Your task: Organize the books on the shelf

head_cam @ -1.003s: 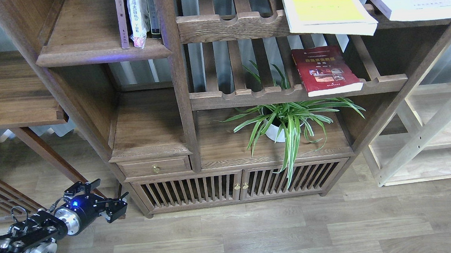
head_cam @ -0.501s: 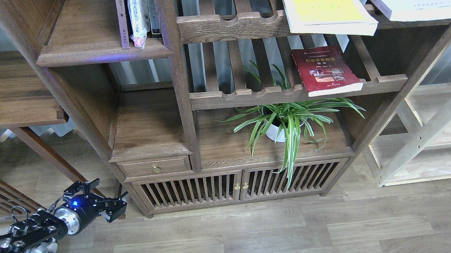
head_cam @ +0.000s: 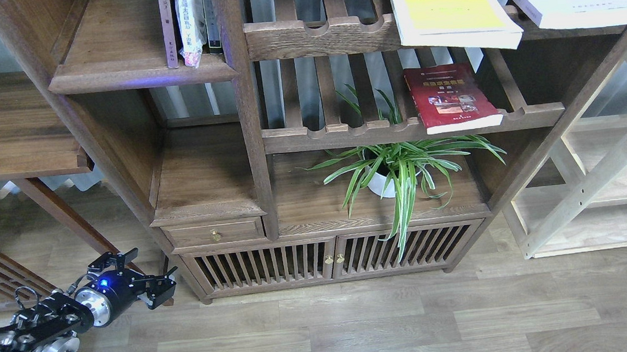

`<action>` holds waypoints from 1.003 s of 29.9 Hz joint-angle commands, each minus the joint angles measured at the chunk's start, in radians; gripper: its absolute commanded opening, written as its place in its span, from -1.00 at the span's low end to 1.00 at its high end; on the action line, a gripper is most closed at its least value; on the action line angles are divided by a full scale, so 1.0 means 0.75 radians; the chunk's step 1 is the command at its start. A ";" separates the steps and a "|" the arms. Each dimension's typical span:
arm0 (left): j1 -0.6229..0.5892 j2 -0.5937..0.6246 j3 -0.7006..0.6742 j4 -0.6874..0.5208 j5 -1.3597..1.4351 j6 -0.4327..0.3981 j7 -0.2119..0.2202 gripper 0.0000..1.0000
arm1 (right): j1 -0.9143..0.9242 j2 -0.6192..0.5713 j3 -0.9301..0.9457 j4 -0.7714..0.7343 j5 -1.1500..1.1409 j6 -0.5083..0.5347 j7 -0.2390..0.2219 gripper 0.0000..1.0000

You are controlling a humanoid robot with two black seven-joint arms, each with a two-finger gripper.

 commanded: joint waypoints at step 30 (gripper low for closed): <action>-0.004 0.006 -0.006 0.016 -0.002 0.000 -0.002 1.00 | 0.183 0.227 -0.027 0.029 -0.066 0.109 -0.059 0.96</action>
